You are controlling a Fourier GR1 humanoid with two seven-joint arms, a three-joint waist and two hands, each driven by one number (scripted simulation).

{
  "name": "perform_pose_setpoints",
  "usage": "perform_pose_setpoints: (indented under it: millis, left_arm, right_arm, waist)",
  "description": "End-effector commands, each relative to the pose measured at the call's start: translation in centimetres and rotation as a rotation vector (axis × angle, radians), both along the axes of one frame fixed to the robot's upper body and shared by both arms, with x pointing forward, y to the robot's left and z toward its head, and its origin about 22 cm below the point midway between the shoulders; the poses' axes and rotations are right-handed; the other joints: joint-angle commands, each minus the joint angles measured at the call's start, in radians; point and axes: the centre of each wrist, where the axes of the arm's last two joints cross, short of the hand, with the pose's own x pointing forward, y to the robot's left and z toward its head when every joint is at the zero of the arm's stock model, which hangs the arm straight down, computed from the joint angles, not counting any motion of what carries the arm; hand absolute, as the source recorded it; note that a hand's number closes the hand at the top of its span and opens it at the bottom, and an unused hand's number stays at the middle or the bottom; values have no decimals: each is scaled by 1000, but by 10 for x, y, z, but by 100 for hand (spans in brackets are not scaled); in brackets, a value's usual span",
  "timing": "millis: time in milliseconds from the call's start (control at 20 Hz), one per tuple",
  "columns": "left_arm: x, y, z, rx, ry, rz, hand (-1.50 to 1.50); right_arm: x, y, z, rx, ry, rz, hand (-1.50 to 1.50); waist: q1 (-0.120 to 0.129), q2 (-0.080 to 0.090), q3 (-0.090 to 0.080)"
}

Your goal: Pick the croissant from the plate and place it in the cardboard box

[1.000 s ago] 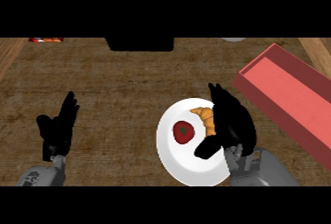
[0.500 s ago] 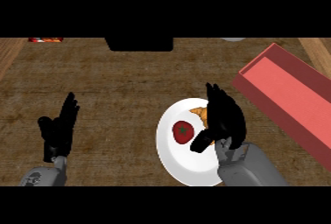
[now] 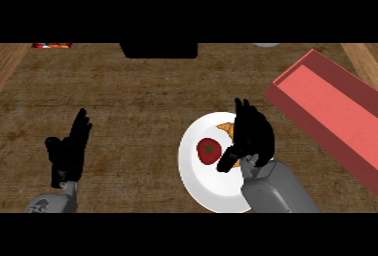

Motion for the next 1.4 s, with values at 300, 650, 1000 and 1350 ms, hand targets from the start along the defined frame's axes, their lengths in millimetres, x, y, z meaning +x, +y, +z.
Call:
perform_pose_setpoints:
  millis: [300, 650, 1000, 1350]
  left_arm:
    - [11, -11, -11, -15, -4, -7, 0]
    - [6, 13, -12, -20, 19, 6, 0]
    - [14, -7, 7, 0, 8, -12, 0]
    - [-6, 4, 6, -6, -11, -3, 0]
  right_arm:
    - [6, -5, -25, -104, 119, -88, -150]
    - [21, -7, -20, -94, 118, -79, -150]
    - [32, -4, -39, -100, 137, -77, -150]
    - [27, -16, -76, -89, 134, -75, -150]
  waist:
    - [-6, 1, 0]
    - [-3, 0, 0]
    - [1, 0, 0]
    - [3, 0, 0]
